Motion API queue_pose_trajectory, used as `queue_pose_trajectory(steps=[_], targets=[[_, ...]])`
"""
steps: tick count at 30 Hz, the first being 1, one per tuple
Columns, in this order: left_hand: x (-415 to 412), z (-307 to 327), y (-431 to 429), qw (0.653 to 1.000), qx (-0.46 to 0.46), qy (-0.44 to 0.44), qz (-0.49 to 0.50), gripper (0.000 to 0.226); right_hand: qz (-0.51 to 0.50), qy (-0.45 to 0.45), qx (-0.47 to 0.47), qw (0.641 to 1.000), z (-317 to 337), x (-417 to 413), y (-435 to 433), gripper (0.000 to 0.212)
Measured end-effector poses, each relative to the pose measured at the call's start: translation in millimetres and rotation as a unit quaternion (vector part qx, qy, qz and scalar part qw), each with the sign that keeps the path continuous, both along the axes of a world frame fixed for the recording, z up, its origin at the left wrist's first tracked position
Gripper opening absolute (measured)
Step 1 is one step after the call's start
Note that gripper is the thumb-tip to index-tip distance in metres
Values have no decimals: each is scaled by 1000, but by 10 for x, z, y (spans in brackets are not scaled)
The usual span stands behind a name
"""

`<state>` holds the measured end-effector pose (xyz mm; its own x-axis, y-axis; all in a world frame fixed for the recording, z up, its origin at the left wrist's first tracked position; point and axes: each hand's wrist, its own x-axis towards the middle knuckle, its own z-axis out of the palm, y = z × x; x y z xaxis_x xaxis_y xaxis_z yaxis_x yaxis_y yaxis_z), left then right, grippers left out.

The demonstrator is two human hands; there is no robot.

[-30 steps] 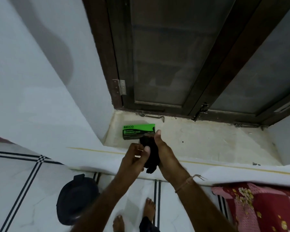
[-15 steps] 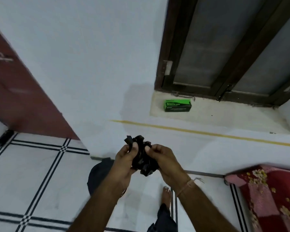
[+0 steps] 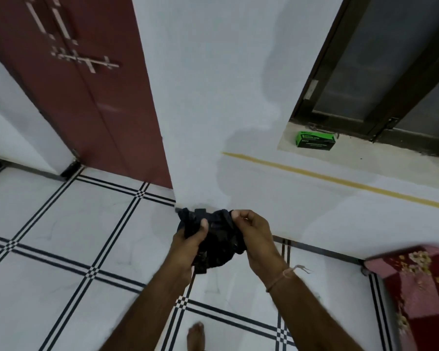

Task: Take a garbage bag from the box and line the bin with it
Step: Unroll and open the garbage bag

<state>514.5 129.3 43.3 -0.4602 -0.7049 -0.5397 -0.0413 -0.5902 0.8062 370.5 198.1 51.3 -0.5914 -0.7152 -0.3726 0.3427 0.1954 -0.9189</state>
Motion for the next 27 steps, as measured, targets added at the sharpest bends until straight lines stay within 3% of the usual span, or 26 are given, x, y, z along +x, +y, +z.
queue_pose_trajectory(steps=[3,6,9,12,15,19,27], targets=[[243,-53,139,999,16,-10,28,48,62,-27,-8,998,47,240,214,35],[412,-61,220,999,26,8,47,46,119,-15,1,993,35,463,317,28],[636,-15,179,999,41,29,12,54,75,-14,-1,997,-22,612,351,22],[864,-12,115,998,-10,-39,-43,61,46,-27,-5,999,-25,740,328,19],[1099,-95,-48,999,9,-27,-21,46,27,6,23,999,-12,915,169,9],[1493,-163,-455,993,91,37,62,35,5,36,38,999,-5,1281,-208,15],[2064,-238,-1153,996,70,-10,46,45,-46,19,11,999,22,1911,-811,25]])
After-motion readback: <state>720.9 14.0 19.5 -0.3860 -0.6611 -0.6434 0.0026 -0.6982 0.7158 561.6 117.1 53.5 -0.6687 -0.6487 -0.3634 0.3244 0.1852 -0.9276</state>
